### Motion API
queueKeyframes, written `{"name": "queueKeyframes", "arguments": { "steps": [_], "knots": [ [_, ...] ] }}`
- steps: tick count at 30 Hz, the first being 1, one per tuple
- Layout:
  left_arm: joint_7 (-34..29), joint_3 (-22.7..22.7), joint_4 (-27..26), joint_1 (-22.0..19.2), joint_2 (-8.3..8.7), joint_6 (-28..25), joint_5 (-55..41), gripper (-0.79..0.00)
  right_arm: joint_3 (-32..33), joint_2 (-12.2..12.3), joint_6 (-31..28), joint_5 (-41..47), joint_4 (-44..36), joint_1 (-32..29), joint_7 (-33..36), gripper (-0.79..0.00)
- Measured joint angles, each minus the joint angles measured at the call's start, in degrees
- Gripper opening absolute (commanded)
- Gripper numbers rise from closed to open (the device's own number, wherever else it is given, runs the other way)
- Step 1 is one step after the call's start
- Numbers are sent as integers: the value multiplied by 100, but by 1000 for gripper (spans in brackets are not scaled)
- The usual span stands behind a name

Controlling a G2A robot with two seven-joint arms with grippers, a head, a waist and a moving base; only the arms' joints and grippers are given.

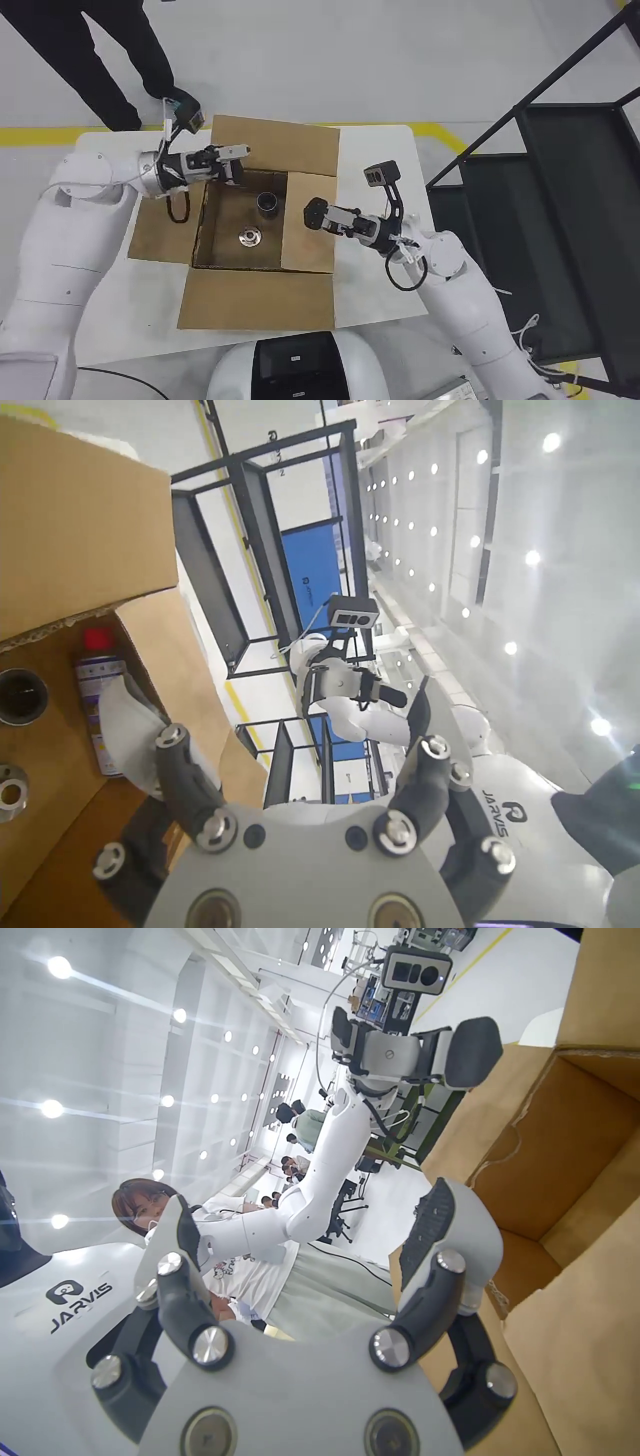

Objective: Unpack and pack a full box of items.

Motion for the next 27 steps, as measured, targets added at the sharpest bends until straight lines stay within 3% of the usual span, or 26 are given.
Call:
{"name": "queueKeyframes", "arguments": {
  "steps": [4, 10, 18, 27],
  "knots": [
    [-233, 856, 629, -355, -306, -327, 16, 0, 130, 36, 74, -40, -28, -158, -95, 0],
    [-173, 1592, 1495, -762, -673, -799, 177, 0, 280, 80, 129, -95, -138, -364, -213, 0],
    [176, 2007, 2270, -1038, -1076, -1341, 44, 0, 456, 128, 125, -119, -319, -610, -355, 0],
    [-449, 1877, 2683, -1163, -1477, -1695, -1735, 0, 499, 201, 249, -7, -566, -833, 132, 0]
  ]
}}
